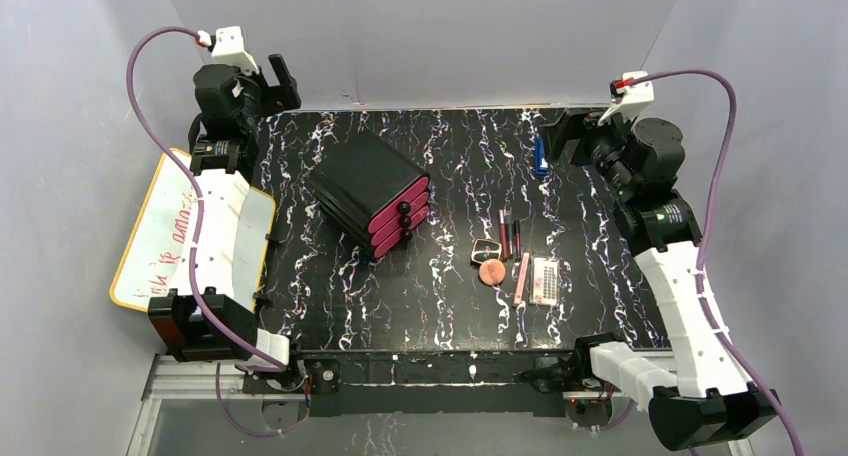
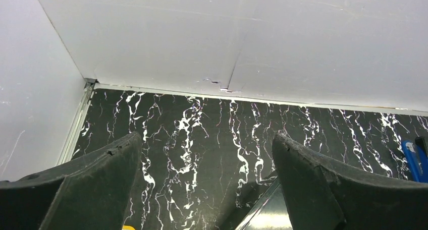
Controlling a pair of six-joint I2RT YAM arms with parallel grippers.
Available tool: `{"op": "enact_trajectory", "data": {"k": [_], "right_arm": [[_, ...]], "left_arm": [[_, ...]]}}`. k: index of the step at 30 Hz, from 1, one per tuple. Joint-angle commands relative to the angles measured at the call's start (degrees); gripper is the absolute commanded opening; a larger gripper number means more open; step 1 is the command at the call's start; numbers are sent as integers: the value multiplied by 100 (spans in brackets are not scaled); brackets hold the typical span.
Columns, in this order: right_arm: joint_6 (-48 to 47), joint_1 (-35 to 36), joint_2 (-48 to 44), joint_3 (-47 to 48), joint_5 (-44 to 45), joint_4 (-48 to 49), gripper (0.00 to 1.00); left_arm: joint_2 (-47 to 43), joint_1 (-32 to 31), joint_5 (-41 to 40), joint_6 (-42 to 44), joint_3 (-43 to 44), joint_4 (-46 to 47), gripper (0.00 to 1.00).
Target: Organize the makeup
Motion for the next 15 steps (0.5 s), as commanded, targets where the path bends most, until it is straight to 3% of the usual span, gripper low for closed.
{"op": "enact_trajectory", "data": {"k": [1, 6, 15], "right_arm": [[-171, 9, -25, -82, 48, 144, 99], [-61, 6, 134, -172, 14, 266, 99], [559, 88, 1124, -335, -736, 714, 99]], "left_arm": [[-204, 1, 253, 217, 54, 51, 98], [-203, -1, -477, 271, -148, 192, 98], [-258, 1, -241, 690, -345, 9, 98]]}}
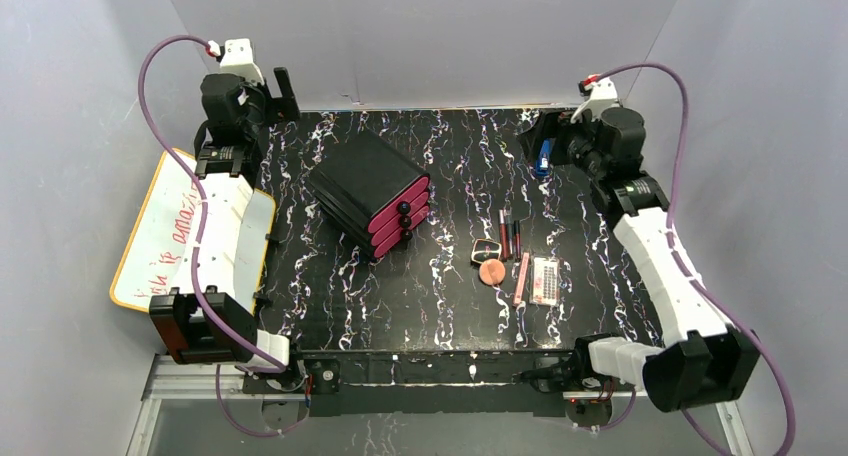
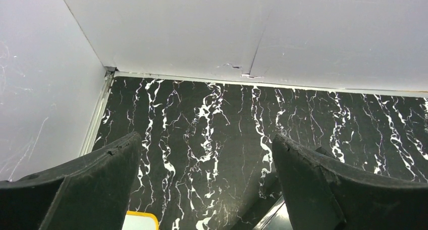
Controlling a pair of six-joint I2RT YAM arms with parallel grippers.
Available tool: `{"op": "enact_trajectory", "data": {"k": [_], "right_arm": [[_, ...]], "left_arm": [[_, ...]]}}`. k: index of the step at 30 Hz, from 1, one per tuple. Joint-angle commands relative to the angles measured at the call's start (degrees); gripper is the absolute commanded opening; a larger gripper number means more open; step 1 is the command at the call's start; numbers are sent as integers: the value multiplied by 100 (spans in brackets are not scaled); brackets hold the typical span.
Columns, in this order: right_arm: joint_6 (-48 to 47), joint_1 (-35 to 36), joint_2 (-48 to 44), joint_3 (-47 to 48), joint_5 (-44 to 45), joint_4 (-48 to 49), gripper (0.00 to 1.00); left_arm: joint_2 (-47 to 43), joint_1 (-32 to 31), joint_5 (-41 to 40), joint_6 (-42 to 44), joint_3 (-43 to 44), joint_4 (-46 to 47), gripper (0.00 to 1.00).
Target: Organize the makeup
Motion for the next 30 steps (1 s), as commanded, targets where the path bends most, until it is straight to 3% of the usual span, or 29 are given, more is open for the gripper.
{"op": "enact_trajectory", "data": {"k": [1, 6, 12, 19, 26, 30], "right_arm": [[305, 190, 369, -40, -264, 249, 99], [197, 1223, 401, -106, 825, -365, 99], [638, 2587, 96, -943, 1686, -1185, 99], [1171, 3257, -442, -1522, 1758, -1401, 98], [1074, 4530, 360, -1100, 2292, -962, 98], [805, 4814, 1060, -745, 2589, -294, 91]], "left_arm": [[-92, -3, -31, 246, 163, -227, 98], [519, -4, 48, 462, 428, -389, 98], [2236, 11, 758, 456, 1828, -1245, 98], [3985, -14, 388, 93, 3177, -1508, 97], [4389, -360, 363, 161, 3320, -1560, 97], [4299, -418, 365, 161, 2922, -1479, 97]]}}
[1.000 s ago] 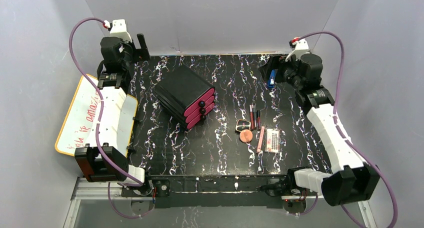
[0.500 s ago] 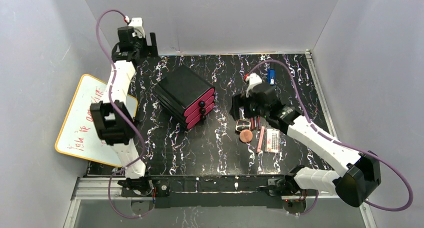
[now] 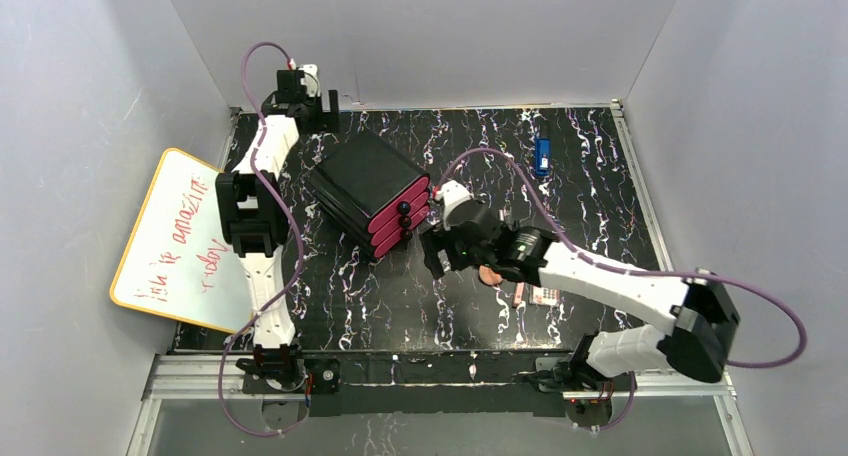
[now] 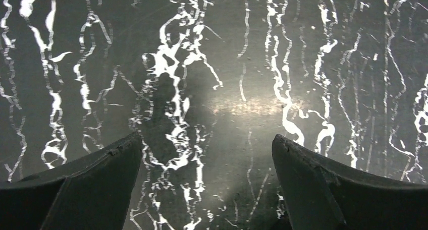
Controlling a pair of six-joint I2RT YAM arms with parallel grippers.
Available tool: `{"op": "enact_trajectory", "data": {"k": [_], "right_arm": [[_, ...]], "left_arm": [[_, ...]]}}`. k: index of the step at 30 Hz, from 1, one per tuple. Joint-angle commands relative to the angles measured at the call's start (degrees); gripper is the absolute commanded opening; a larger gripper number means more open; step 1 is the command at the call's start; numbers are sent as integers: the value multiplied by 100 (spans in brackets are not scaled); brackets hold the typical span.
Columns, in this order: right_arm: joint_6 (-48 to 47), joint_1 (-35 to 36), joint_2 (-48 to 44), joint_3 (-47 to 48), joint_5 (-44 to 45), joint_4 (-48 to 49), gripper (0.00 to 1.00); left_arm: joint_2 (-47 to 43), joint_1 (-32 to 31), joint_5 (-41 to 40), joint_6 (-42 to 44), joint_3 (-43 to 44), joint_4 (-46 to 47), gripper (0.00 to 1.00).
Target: Organize the makeup
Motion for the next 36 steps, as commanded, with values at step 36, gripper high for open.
{"op": "enact_trajectory", "data": {"k": [36], "right_arm": [[-1810, -125, 2422, 1804, 537, 2555, 52]], "left_arm": [[-311, -142, 421, 22, -335, -5, 97]]}}
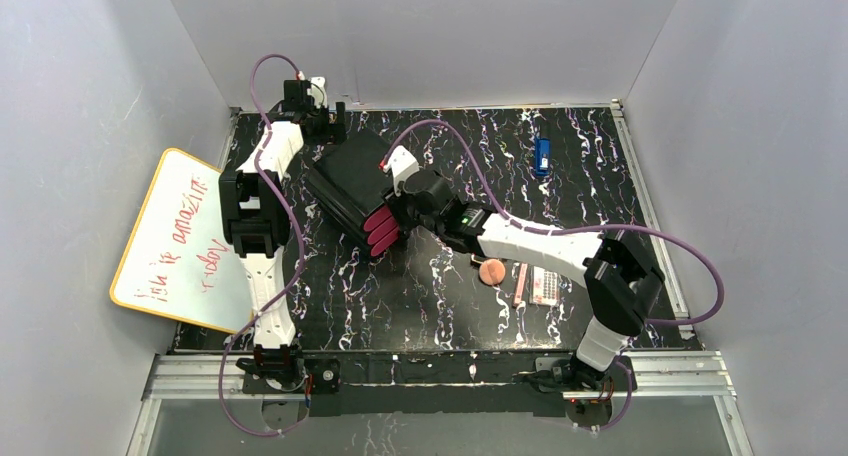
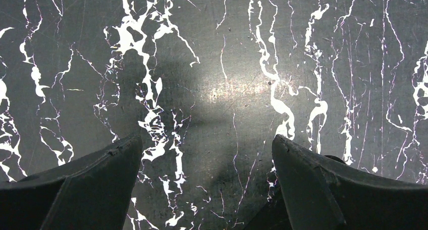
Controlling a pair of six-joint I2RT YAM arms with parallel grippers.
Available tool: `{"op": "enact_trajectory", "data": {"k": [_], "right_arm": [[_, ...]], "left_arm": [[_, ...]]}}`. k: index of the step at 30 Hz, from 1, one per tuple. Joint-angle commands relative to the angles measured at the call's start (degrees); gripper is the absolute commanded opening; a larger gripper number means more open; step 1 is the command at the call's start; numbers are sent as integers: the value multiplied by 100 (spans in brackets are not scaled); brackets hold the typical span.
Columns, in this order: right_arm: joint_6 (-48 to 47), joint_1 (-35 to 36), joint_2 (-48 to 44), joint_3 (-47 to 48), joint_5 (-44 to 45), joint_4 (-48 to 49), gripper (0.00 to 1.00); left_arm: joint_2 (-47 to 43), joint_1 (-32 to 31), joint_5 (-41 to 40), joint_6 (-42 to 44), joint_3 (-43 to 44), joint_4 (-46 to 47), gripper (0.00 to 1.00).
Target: Organize the makeup
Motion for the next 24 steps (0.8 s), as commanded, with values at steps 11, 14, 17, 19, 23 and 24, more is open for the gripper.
{"op": "enact_trajectory", "data": {"k": [11, 14, 17, 19, 23, 24], "right_arm": [[141, -221, -30, 41, -247, 73, 34], [152, -230, -107, -42, -234, 22, 29], [137, -227, -302, -157, -185, -83, 28], [124, -234, -432, -241, -130, -189, 28], [175, -230, -756, -539, -103, -255, 29], [199, -226, -840, -630, -100, -396, 29]], "left_arm": [[-229, 20, 151, 121, 263, -220, 97], [-222, 18, 133, 124, 286, -249, 97], [-205, 14, 134, 123, 321, -283, 97], [-183, 18, 157, 123, 334, -288, 97], [-154, 17, 151, 128, 361, -309, 97], [-152, 12, 151, 127, 368, -322, 97]]}}
